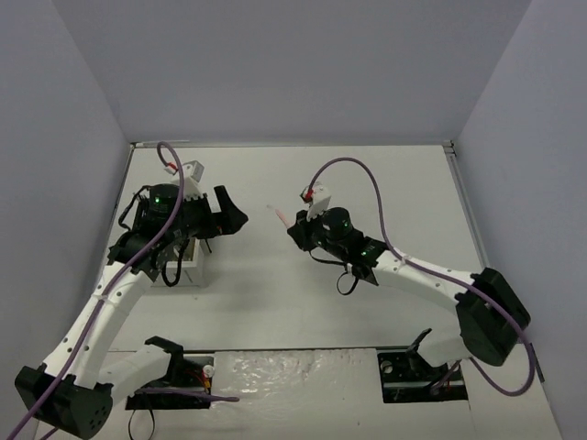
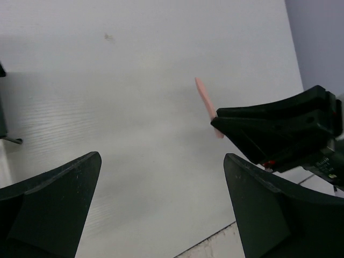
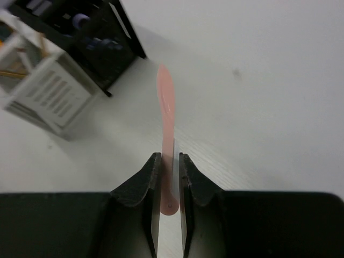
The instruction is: Organize the makeup
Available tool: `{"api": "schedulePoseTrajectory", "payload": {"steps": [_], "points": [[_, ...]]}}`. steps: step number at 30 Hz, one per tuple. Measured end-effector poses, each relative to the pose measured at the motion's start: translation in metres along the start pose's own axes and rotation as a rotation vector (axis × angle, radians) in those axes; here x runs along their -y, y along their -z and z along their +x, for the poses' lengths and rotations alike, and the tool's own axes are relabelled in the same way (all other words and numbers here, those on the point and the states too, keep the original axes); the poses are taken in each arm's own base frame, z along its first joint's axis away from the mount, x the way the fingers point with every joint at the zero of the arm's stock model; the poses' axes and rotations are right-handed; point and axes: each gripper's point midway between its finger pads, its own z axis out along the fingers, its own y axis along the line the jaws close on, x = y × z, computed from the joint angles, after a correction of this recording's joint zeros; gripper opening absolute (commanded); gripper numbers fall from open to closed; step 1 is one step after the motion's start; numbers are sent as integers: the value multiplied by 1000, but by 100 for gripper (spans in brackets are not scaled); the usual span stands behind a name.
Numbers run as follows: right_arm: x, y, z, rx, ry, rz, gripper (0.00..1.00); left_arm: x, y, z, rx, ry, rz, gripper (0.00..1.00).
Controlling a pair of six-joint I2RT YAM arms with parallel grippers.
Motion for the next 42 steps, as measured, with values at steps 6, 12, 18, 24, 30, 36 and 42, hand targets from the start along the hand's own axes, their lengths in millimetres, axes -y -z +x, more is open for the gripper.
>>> {"api": "schedulePoseTrajectory", "payload": {"steps": [6,12,18,24,30,36,42], "points": [[-64,43,-67,229,69,-254,0,33,-9,-1,-13,22,99,92],[-83,61,-80,273,105,-347,0,62,-11,-12,10,42,175,80],[-94,69,-82,287,132,-383,0,88,-16,-18,26,73,237,68],[-95,72,-84,295,154,-383,0,105,-28,-10,0,106,241,55],[-91,72,-85,301,165,-358,0,110,-35,-3,-13,123,217,24],[-87,70,-85,300,163,-332,3,111,-37,-4,3,131,197,0],[-84,69,-86,303,162,-312,58,115,-38,-6,8,131,198,0]]}}
